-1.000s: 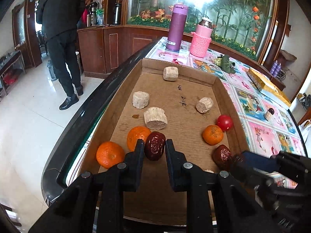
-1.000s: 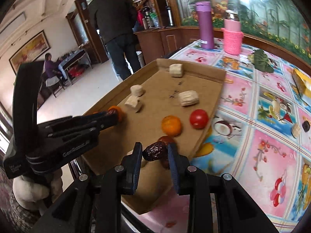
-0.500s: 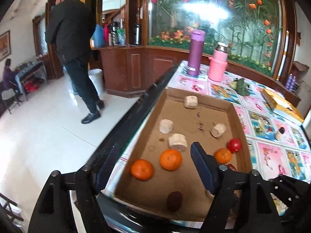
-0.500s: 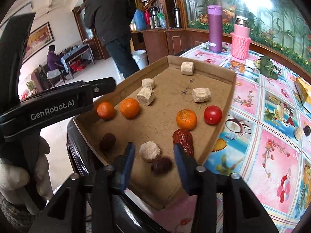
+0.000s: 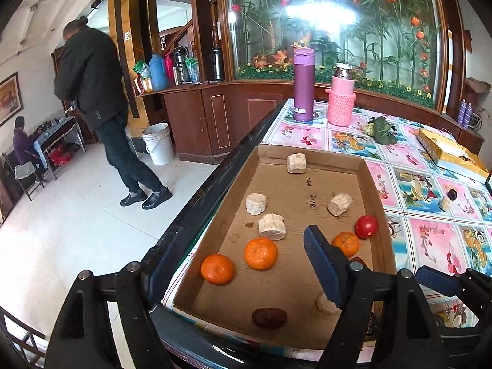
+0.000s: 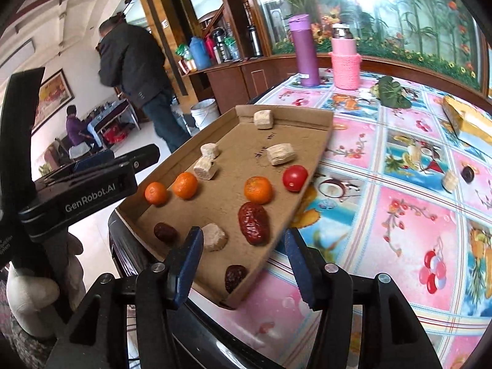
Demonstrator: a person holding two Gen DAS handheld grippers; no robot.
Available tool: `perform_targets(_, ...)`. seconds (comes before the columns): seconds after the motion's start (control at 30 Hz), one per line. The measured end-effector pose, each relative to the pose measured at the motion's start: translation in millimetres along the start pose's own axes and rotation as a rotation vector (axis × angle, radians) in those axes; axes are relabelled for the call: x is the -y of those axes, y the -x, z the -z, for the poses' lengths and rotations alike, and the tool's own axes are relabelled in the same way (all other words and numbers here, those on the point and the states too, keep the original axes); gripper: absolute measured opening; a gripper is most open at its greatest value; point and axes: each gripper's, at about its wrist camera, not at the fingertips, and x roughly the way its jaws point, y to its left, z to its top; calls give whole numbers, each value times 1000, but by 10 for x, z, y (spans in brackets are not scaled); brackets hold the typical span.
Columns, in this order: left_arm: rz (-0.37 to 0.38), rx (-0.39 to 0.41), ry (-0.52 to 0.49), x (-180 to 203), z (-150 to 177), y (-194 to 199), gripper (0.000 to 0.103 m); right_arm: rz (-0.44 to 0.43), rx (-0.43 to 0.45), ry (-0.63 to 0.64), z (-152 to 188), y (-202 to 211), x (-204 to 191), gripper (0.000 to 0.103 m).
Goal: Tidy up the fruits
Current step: 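Swing both open tools from the box back over the tablecloth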
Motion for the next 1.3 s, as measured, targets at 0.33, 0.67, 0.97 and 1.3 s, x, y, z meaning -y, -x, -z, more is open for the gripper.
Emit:
perform_targets(0.33,2,-18,-37,161,23,-8,79,0,11,-52,47,73,155,64)
perform_targets(0.67,25,-42,-57,257,46,-38,81,-4,11,-80,77,87,236,66)
perform_targets(0.97,31,-45,-40,224,25,-42,81,-7,8,-102,91,83,291,67)
perform_targets(1.3,12,-36,33,-39,1,8,81,-7,8,-144,42,16,359,67)
